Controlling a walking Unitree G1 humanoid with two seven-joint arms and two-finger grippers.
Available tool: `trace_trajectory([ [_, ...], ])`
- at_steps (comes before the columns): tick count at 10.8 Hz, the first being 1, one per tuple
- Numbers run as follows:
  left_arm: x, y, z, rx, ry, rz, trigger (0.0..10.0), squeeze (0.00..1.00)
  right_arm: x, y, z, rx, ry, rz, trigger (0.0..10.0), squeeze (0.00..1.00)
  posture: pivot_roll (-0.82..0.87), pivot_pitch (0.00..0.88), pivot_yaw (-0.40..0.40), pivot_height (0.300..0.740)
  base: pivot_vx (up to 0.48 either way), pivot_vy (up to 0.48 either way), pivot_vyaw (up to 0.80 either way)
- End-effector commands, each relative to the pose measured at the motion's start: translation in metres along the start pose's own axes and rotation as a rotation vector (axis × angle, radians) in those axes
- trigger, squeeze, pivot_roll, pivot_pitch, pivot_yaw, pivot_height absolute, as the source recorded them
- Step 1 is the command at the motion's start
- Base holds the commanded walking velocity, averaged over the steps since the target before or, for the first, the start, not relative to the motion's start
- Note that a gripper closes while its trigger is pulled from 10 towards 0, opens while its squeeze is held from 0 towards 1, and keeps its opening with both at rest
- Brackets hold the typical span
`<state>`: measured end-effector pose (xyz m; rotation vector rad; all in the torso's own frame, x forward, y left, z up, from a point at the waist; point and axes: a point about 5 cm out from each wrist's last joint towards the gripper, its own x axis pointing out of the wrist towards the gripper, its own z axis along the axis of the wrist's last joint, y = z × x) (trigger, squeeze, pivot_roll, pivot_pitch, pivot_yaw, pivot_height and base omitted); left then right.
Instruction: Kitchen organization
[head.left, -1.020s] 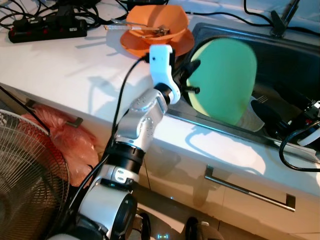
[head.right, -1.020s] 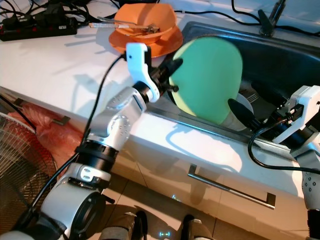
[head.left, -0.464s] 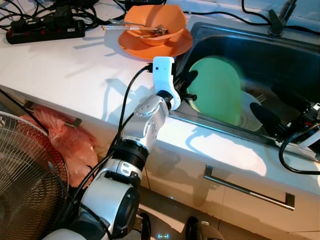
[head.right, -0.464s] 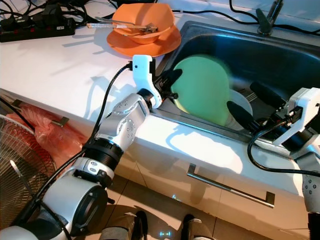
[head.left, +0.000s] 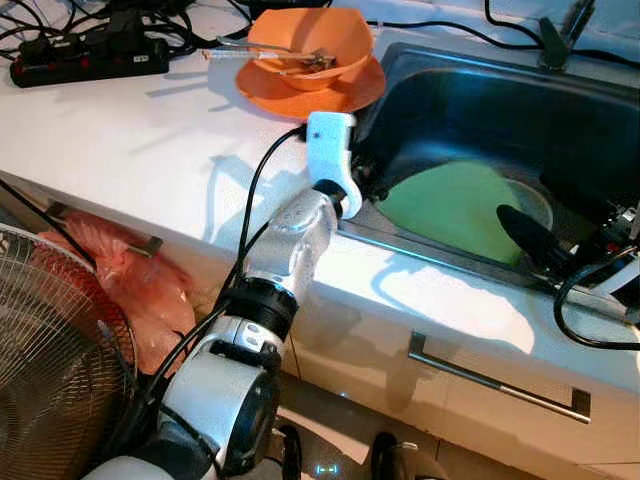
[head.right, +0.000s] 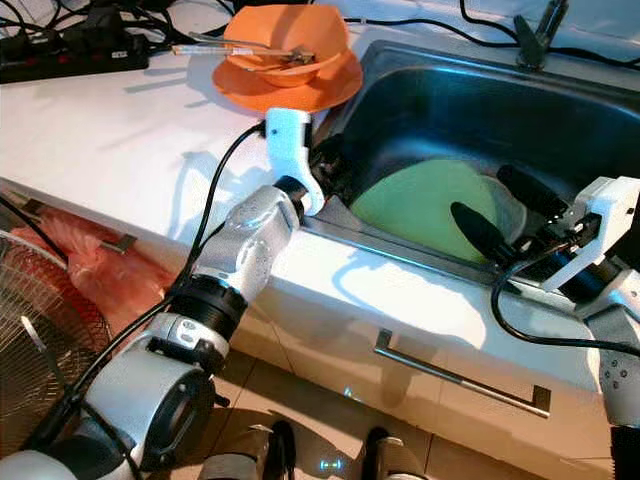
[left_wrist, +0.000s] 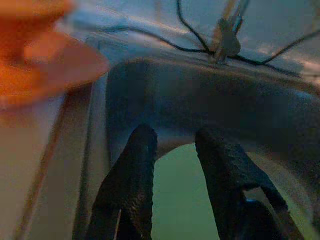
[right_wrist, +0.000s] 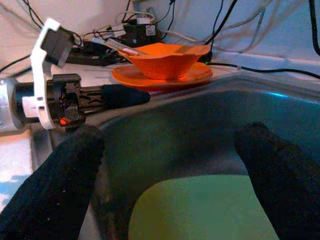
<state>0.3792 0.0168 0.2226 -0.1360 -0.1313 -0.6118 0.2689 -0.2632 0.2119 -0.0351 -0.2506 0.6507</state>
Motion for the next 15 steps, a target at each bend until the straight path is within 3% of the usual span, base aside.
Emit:
trace_trajectory([
  [1,0.0,-0.002,0.013,0.082,-0.054,0.002,10.0,0.0,0.002,0.003,0.002,-0.005,-0.005,0.014,10.0,0.0,0.03,0.212,0.058,0.74,0.0,0.0,0.0],
  [2,-0.015,0.015,0.032,0.243,-0.136,0.077,10.0,0.0,0.004,0.004,0.001,0.0,-0.011,0.014,10.0,0.0,0.04,0.212,0.057,0.74,0.0,0.0,0.0],
  [4,-0.039,0.033,0.058,0.388,-0.229,0.156,10.0,0.0,0.01,0.004,0.0,0.011,-0.04,-0.004,10.0,0.0,0.06,0.203,0.056,0.74,0.0,0.0,0.0],
  [5,-0.05,0.045,0.055,0.441,-0.233,0.229,10.0,0.0,0.019,0.01,-0.001,0.02,-0.063,0.001,10.0,0.0,0.07,0.192,0.056,0.74,0.0,0.0,0.0],
  [6,-0.069,0.06,0.048,0.441,-0.215,0.291,10.0,0.0,0.025,0.013,-0.004,0.033,-0.076,0.003,10.0,0.0,0.07,0.181,0.053,0.74,0.0,0.0,0.0],
  [7,-0.08,0.065,0.041,0.448,-0.174,0.32,10.0,0.0,0.029,0.015,-0.006,0.044,-0.086,0.003,10.0,0.0,0.07,0.179,0.052,0.74,0.0,0.0,0.0],
  [9,-0.09,0.078,0.026,0.383,-0.1,0.374,10.0,0.0,0.038,0.013,-0.005,0.033,-0.119,-0.047,10.0,0.0,0.08,0.163,0.052,0.74,0.0,0.0,0.0],
  [11,-0.103,0.093,0.014,0.241,-0.144,0.463,10.0,0.0,0.049,-0.007,0.001,0.019,-0.203,-0.325,10.0,0.0,0.08,0.164,0.047,0.74,0.0,0.0,0.0],
  [13,-0.108,0.095,0.028,0.247,-0.226,0.511,10.0,0.0,0.064,0.007,-0.002,0.036,-0.221,-0.305,10.0,0.0,0.09,0.173,0.043,0.74,0.0,0.0,0.0],
  [15,-0.111,0.098,0.03,0.267,-0.228,0.546,10.0,0.0,0.073,0.014,-0.007,0.056,-0.232,-0.312,10.0,0.0,0.09,0.178,0.04,0.74,0.0,0.0,0.0],
])
